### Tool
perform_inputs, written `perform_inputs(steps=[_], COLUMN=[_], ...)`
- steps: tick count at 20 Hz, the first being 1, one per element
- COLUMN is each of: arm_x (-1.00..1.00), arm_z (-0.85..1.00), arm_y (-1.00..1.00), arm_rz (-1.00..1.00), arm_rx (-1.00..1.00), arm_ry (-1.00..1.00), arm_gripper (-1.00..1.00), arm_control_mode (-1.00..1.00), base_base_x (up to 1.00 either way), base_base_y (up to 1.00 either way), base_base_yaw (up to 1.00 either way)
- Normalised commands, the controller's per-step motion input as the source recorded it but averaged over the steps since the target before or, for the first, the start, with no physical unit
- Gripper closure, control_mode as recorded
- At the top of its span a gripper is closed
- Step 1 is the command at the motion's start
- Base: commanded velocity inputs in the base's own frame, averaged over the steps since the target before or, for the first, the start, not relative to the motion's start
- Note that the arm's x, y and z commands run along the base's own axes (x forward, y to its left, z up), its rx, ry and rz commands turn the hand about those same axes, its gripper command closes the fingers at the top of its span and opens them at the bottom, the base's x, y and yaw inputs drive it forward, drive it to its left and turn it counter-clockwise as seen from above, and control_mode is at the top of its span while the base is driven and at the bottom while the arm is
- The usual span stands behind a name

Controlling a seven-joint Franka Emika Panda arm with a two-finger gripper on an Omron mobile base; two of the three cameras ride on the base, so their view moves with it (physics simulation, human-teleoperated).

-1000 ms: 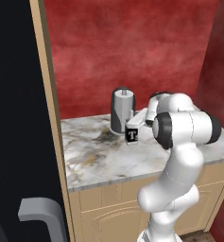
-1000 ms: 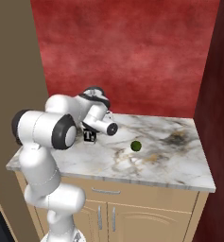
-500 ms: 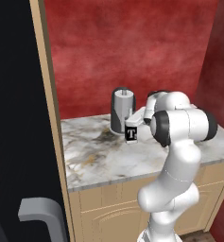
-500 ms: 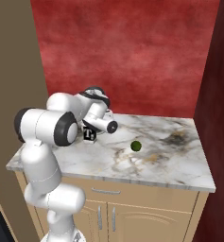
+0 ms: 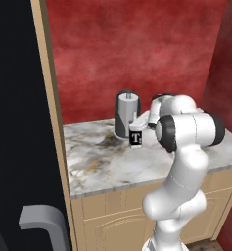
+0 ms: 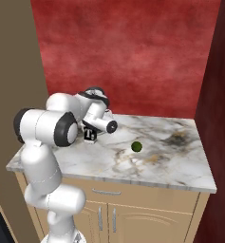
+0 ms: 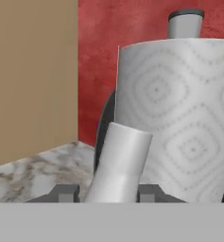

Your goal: Place the liquors on the top shelf of the fridge to keep them out of children's reach, and place the lime on lower shelves for easy access.

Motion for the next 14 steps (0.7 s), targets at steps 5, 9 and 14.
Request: perform_inputs(steps=[5,9,14], arm_x=[-0.59,-0.53,-0.34], arm_z=[0.14,0.69,0.99], arm_y=[0.00,0.00,0.00], arm_rz=[0.03,0.00,0.00], arm_rx=[0.00,-0.02,-0.07], arm_ry=[0.00,0.00,0.00], arm_gripper=[1.00,1.00,1.00], arm_control_mode=[-1.00,-1.00,-1.00], base_base_x=[0.00,0.00,0.00], base_base_y=[0.00,0.00,0.00], base_base_yaw=[0.00,0.00,0.00])
